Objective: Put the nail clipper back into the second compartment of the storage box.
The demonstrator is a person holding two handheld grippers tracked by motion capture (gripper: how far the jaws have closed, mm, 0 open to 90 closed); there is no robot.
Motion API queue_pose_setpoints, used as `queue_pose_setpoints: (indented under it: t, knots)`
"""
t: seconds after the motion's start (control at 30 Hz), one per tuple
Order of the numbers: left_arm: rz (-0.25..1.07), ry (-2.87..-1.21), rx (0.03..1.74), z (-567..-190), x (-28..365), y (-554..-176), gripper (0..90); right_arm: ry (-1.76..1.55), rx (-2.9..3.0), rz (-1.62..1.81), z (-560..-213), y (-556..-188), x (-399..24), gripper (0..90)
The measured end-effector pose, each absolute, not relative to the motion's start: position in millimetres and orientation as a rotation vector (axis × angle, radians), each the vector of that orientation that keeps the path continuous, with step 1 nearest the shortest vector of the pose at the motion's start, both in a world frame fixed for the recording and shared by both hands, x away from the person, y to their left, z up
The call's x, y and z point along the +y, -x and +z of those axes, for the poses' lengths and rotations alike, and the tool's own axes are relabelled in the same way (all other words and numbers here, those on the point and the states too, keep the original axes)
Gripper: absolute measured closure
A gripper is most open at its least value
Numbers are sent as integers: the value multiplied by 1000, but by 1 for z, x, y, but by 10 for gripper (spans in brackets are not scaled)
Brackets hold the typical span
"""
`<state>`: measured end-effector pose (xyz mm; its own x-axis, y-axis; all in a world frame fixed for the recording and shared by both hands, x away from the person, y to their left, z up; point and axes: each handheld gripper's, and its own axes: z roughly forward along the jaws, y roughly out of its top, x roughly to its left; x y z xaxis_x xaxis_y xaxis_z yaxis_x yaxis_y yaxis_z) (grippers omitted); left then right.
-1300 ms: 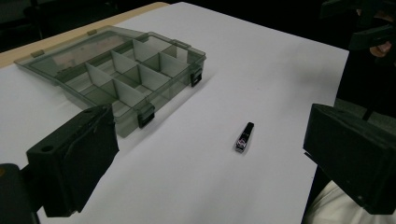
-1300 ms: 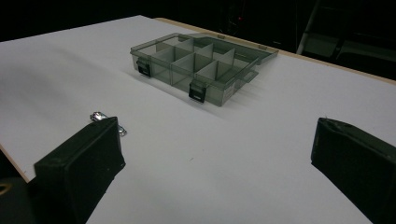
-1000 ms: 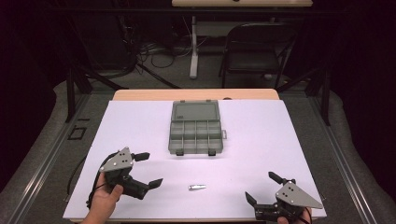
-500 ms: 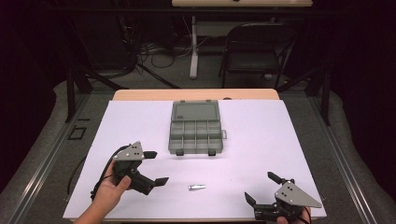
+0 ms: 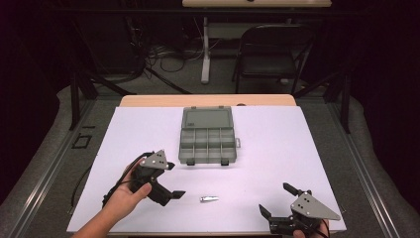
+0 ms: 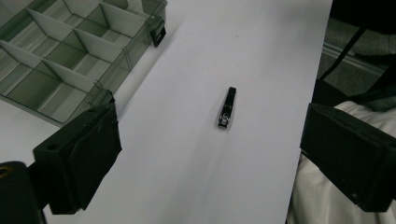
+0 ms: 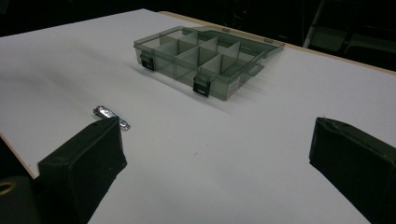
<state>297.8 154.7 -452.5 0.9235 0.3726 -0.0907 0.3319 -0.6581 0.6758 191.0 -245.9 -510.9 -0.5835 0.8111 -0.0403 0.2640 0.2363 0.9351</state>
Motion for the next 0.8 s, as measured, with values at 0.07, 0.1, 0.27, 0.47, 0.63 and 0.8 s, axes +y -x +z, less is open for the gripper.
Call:
queue_pose_setpoints:
  t: [0.07,0.1,0.27,0.47,0.63,0.8]
  knots:
    - [64,-2364,489,-453,151,-299,74,-979,1981,1343,-511,-191,-246,37]
    - [62,-2374,483,-454,150,-299,78,-979,1985,1340,-511,-191,-246,38]
    - [43,-2415,469,-457,144,-301,86,-980,1988,1338,-511,-191,-246,40]
    - [26,-2455,451,-463,135,-305,85,-979,1991,1337,-511,-191,-246,44]
    - [1,-2482,441,-470,126,-308,86,-979,1988,1339,-512,-192,-246,49]
    - [-25,-2495,430,-474,117,-313,86,-978,1993,1332,-512,-192,-245,53]
